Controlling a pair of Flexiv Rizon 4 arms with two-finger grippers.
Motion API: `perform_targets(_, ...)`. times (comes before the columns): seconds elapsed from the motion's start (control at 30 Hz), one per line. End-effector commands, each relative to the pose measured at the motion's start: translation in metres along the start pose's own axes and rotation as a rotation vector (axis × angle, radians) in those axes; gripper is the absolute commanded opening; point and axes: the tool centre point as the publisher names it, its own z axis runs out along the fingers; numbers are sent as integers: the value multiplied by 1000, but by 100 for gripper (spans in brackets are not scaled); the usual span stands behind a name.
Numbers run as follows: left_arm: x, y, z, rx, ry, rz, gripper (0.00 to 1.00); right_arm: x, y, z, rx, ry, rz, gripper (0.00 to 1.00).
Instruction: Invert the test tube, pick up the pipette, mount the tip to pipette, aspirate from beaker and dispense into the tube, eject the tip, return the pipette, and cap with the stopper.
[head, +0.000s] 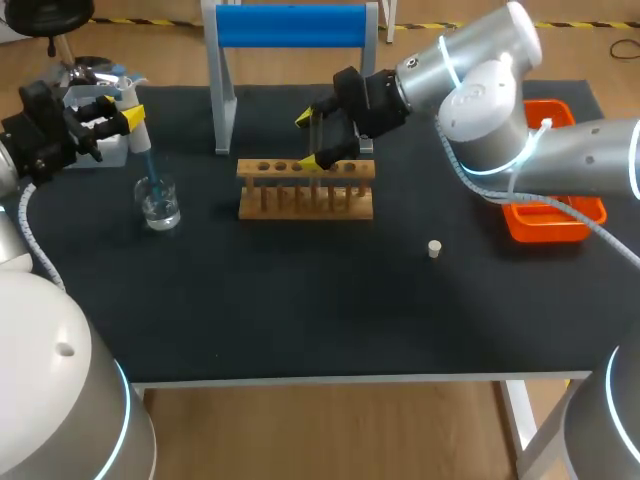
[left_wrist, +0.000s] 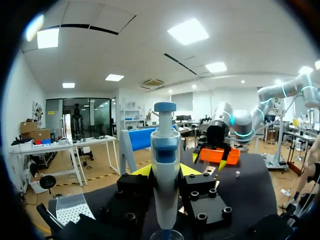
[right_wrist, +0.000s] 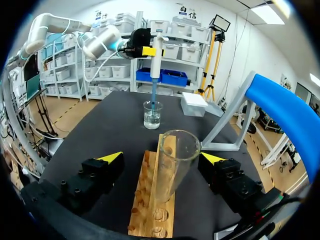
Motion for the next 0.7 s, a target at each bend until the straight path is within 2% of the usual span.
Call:
perform_targets(0.03,0,-1,0,-1,-1,0,0,-4,-2,2,3,2,4,100)
perform_targets(0.7,0,-1,0,-1,-1,0,0,-6,-2,-1,1,-4,3,100)
